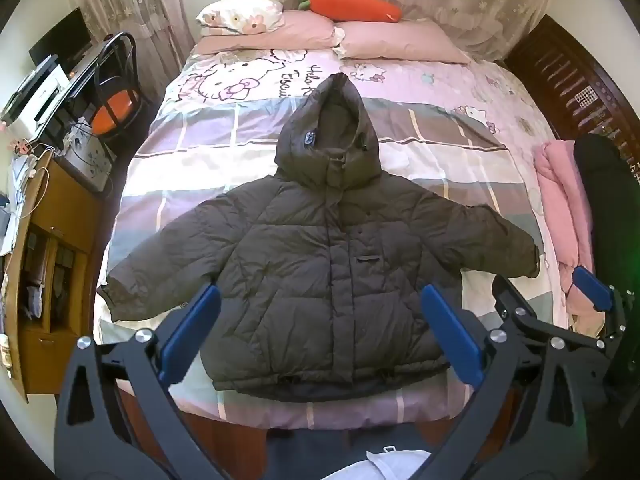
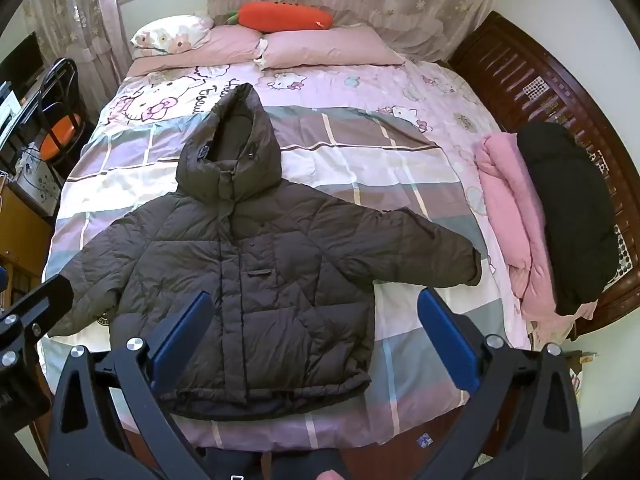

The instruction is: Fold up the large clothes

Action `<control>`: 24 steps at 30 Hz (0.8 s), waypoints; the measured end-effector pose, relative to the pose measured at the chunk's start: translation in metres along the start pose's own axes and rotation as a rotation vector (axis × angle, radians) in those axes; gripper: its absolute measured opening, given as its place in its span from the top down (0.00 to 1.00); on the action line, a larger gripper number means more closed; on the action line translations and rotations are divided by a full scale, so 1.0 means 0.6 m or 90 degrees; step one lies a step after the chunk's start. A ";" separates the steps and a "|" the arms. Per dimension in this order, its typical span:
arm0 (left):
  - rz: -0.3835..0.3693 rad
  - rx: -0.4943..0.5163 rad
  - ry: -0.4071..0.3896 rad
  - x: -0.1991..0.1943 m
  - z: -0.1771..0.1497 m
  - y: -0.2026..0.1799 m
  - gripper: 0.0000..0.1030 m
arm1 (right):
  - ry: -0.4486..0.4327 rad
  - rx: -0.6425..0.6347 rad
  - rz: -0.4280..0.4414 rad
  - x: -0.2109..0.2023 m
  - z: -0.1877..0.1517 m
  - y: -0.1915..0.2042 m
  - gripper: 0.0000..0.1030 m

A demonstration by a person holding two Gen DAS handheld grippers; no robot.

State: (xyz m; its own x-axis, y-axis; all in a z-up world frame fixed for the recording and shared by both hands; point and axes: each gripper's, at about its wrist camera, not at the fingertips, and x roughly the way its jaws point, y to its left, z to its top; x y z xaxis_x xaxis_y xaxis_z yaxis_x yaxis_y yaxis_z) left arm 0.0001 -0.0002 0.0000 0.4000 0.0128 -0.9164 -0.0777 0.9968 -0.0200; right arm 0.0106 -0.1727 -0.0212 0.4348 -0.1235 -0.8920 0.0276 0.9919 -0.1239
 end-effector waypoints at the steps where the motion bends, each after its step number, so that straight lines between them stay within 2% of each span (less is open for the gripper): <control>1: 0.002 0.001 -0.002 0.000 0.000 0.000 0.02 | 0.000 0.000 0.002 0.000 0.000 0.000 0.01; 24: -0.001 -0.010 -0.005 -0.007 0.004 0.011 0.02 | 0.000 0.000 0.002 -0.003 -0.005 0.002 0.01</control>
State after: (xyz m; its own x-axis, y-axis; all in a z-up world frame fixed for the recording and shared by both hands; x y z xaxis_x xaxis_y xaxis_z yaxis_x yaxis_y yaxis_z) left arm 0.0001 0.0063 0.0045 0.4072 0.0120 -0.9133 -0.0907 0.9955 -0.0274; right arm 0.0073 -0.1716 -0.0208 0.4347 -0.1198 -0.8926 0.0263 0.9924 -0.1204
